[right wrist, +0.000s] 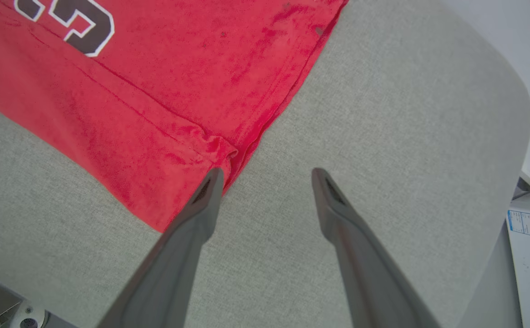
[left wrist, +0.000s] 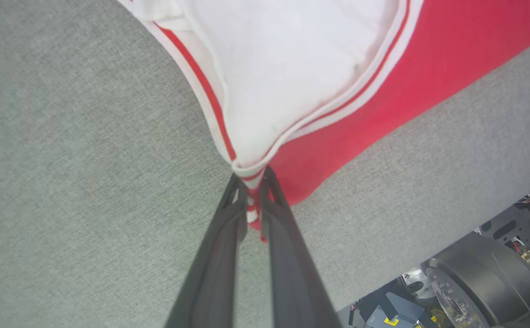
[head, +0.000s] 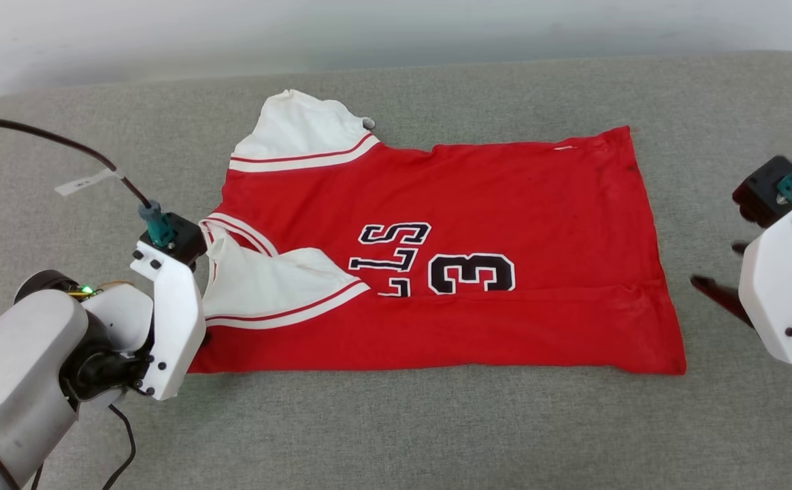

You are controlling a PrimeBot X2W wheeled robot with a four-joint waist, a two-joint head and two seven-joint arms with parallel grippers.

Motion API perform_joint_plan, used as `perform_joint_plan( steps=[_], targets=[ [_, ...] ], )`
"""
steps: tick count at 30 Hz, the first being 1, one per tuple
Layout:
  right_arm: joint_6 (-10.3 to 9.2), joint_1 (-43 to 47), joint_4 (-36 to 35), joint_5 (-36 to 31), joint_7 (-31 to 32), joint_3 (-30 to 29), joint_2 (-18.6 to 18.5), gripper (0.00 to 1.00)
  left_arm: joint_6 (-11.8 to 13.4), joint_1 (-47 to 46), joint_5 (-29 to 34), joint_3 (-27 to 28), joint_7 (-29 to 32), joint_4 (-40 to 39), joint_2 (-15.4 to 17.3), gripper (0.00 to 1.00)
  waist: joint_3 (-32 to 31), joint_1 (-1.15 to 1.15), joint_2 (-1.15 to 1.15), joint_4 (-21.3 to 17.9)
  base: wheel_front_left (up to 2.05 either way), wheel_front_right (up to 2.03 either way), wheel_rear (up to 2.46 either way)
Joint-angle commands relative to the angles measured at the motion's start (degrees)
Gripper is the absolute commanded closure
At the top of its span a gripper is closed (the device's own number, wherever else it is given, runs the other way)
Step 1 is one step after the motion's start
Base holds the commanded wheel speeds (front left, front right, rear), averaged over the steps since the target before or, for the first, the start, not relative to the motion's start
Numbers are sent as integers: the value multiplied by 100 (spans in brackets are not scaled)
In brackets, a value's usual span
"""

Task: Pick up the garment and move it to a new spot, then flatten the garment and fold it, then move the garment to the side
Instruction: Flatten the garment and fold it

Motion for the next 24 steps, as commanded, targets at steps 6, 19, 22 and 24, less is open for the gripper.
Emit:
perform_joint_plan(
  steps=[6,19,22,24],
  targets=[
    [-4,-214,227,931,1357,335,-170,0,-16,-30,118,-90,-129,-371,-23,100,191,0,0,160,0,0,0],
    [5,634,1488,1218,1054,789,879,0,-17,45,194,-160,-246,-419,-32,100,434,0,0,281,0,0,0],
    [5,659,1549,1247,913,855,954,0,-17,78,177,-161,-268,-394,-18,100,422,0,0,262,0,0,0],
    [6,567,1527,1220,774,908,946,49,-11,114,147,-144,-286,-356,21,100,385,0,0,222,0,0,0]
  ],
)
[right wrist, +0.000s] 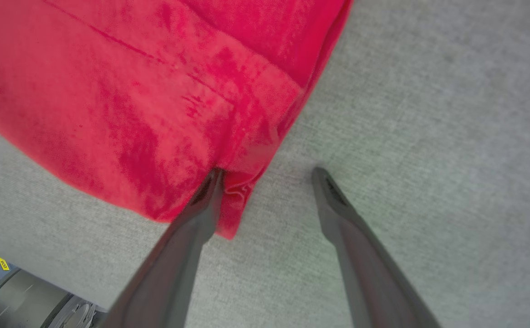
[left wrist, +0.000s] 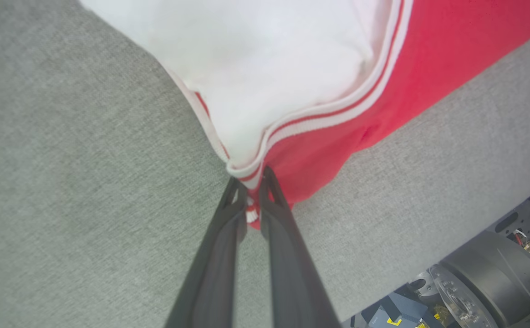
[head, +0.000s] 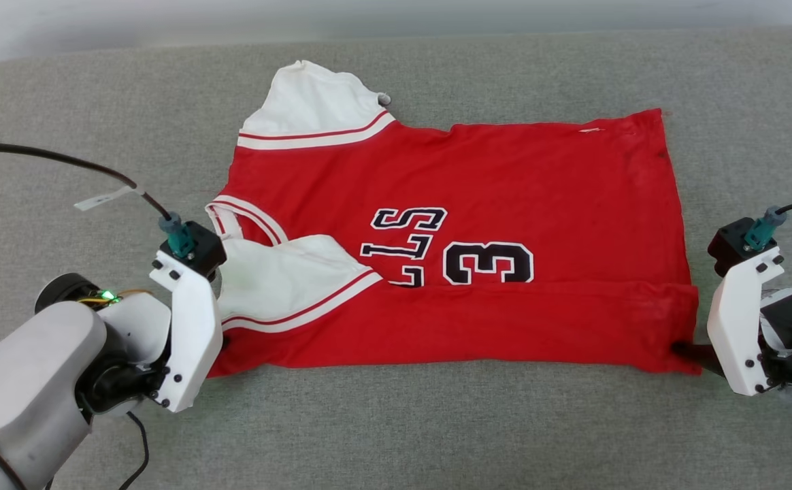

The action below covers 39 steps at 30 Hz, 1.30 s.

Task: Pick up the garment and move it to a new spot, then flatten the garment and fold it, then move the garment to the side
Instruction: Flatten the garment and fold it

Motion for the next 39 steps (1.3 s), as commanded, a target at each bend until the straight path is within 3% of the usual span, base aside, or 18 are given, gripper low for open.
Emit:
perform_joint_plan(
  steps=[1,8,20,26,32,33,34,39],
  targets=[
    [18,297,61,30,25,253,282,100,2,68,-14,21,-17,10,38,100,-30,0,0,-26,0,0,0],
    [9,-181,-500,189,-524,120,-298,100,51,277,-181,119,-138,-58,242,100,-385,0,0,-163,0,0,0],
    [8,507,-1498,558,-688,106,-1165,100,286,1049,-480,84,-187,-941,790,100,-656,0,0,-187,0,0,0],
    [8,1030,-1532,577,-653,81,-1240,100,454,1452,-540,-34,-205,-1140,913,100,-593,0,0,-174,0,0,0],
    [8,1425,-1208,489,-614,166,-996,100,463,1599,-533,-156,-262,-941,753,100,-542,0,0,-143,0,0,0],
    [8,1463,-1166,482,-671,145,-937,73,454,1599,-529,-160,-274,-896,737,97,-547,0,0,-140,0,0,0],
    [8,1494,-1118,454,-730,116,-882,0,441,1568,-452,-167,-315,-865,751,0,-555,0,0,-141,0,0,0],
    [8,1341,-1177,176,-1209,-133,-796,0,384,1324,-420,-39,-363,-872,852,0,-678,0,0,-150,0,0,0]
  ],
)
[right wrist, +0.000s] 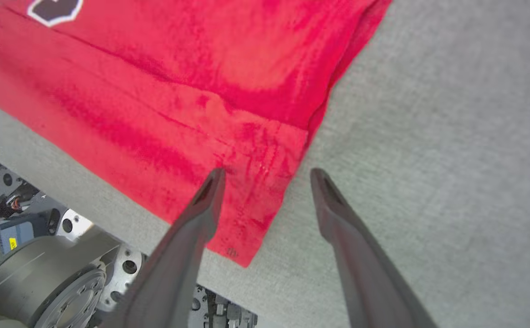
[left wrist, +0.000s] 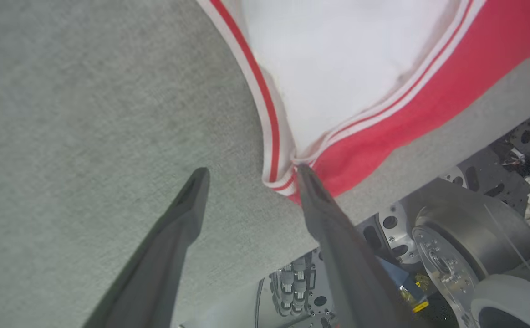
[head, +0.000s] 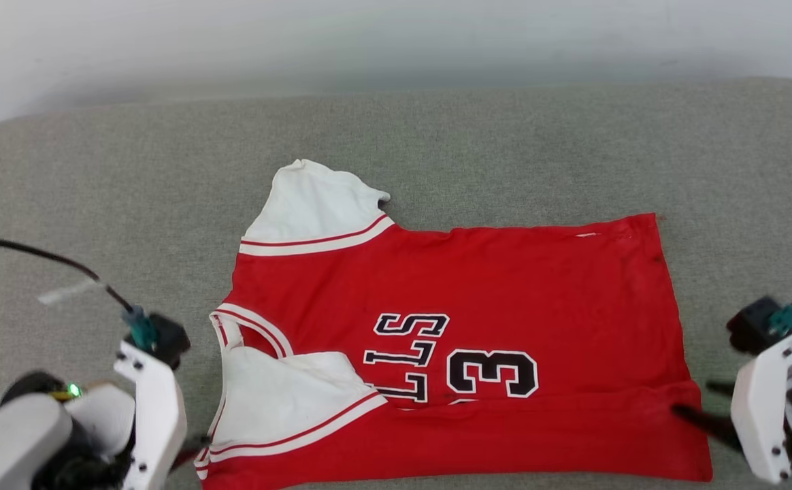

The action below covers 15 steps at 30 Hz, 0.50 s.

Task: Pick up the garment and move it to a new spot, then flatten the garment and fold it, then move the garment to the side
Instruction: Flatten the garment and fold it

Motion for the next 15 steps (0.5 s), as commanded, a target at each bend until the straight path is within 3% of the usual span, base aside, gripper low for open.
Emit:
perform_joint_plan(
  steps=[1,8,15],
  targets=[
    [-2,-76,-35,-88,-141,-86,15,0,-4,-90,-14,49,-30,-32,5,0,-42,0,0,-4,0,0,0],
    [-2,-210,-99,-1015,-1824,-976,323,0,-25,-747,290,415,-390,19,-47,0,-160,0,0,-53,0,0,0],
    [-2,71,-57,-2278,-3281,-2174,1113,0,-35,-1566,717,702,-945,542,-411,0,-12,0,0,-241,0,0,0]
  ],
)
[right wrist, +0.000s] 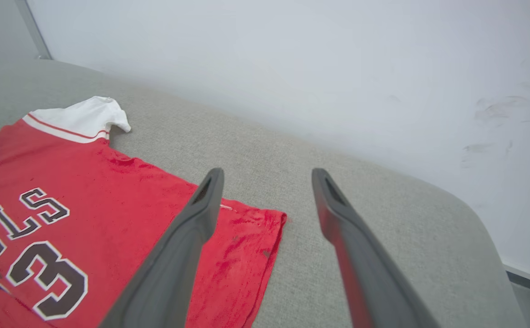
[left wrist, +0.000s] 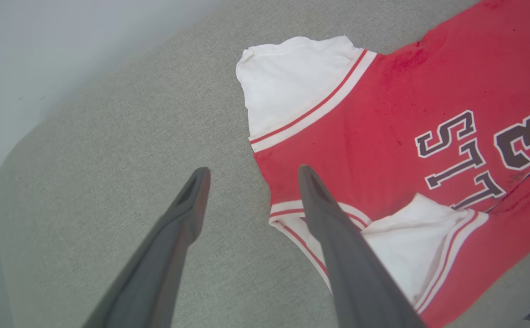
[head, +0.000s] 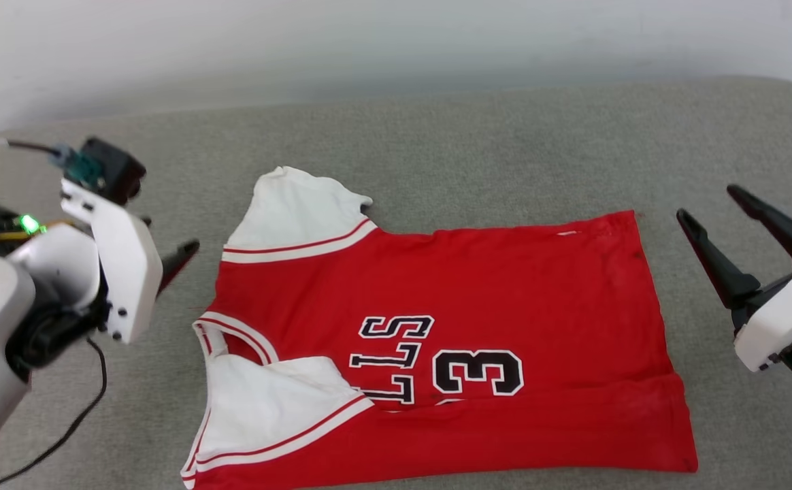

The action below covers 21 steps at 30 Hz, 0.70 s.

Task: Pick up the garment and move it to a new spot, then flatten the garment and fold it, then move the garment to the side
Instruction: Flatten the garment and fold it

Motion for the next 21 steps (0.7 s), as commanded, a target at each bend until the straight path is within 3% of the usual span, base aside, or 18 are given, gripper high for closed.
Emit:
perform_joint_plan(
  steps=[1,11,16,21],
  targets=[
    [-2,195,-38,-319,-276,-330,273,0,-17,-224,81,37,-87,170,-122,0,130,0,0,-98,0,0,0],
    [-3,1007,-812,-1842,-1114,-1712,1598,0,-95,-1428,96,156,334,1083,-580,0,889,0,0,-463,0,0,0],
    [-2,1160,-1169,-2187,-1238,-1948,2018,0,-146,-2042,-46,136,969,1525,-717,0,1340,0,0,-653,0,0,0],
    [-2,1104,-1320,-2354,-1280,-1968,2178,0,-194,-2643,-196,62,1762,1869,-852,0,1739,0,0,-796,0,0,0]
  ],
)
